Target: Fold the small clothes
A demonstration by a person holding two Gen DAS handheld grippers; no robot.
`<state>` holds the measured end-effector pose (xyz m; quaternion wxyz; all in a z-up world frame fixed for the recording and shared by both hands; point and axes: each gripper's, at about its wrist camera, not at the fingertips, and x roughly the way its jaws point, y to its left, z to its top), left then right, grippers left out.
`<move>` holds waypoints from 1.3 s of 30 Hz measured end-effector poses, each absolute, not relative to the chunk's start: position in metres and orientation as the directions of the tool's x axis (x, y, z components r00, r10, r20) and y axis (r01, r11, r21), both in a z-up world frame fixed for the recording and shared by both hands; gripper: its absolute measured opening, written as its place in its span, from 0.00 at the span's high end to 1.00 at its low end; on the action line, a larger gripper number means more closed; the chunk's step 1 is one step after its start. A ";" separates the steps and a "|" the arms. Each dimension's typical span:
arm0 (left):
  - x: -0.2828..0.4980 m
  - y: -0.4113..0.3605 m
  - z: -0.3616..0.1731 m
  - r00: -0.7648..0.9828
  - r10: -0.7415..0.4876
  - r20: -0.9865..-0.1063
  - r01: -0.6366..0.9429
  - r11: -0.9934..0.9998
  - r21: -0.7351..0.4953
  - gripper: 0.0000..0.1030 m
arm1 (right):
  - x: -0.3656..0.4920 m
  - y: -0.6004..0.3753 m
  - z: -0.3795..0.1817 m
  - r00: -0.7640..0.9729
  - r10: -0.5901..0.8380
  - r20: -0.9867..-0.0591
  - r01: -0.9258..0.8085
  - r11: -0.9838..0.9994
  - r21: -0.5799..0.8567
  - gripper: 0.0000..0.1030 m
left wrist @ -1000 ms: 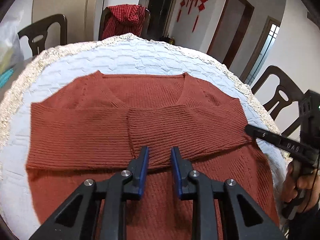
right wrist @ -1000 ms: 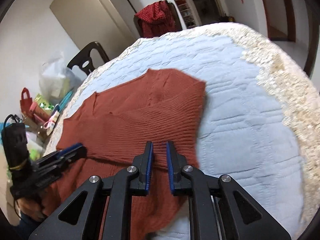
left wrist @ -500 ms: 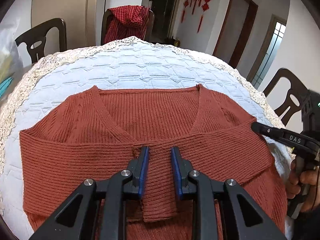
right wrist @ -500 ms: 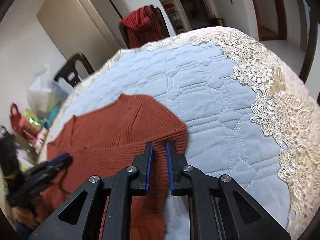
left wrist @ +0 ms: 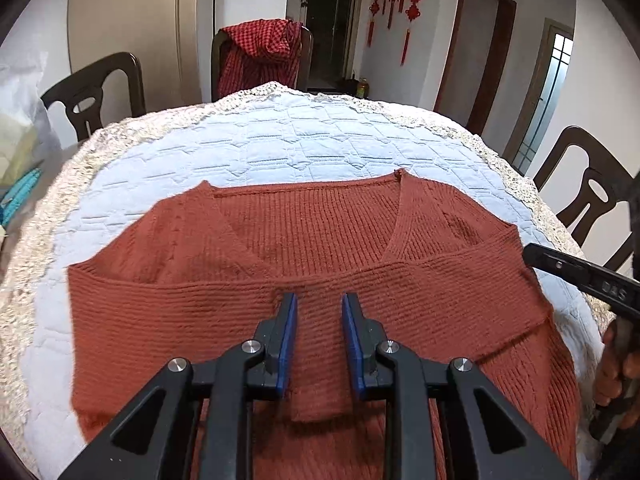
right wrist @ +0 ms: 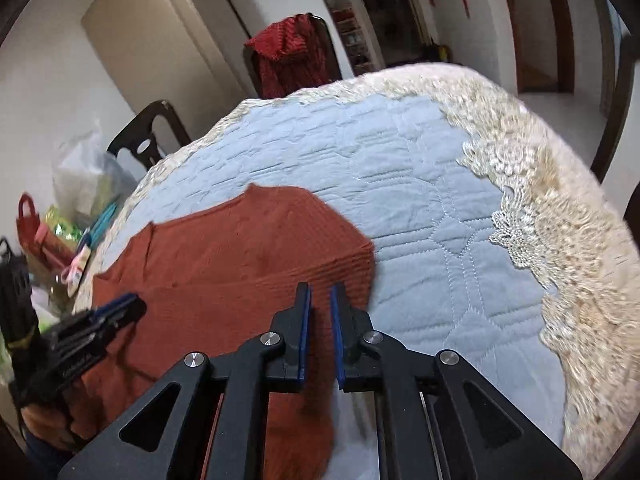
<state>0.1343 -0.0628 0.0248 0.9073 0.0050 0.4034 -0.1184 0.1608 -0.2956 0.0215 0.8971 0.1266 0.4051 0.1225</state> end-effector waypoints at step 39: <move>-0.006 0.059 0.021 0.659 -0.214 -0.721 0.070 0.972 -0.224 0.58 | 0.033 -0.304 0.010 0.547 0.509 -0.665 -0.227 0.855 0.467 0.55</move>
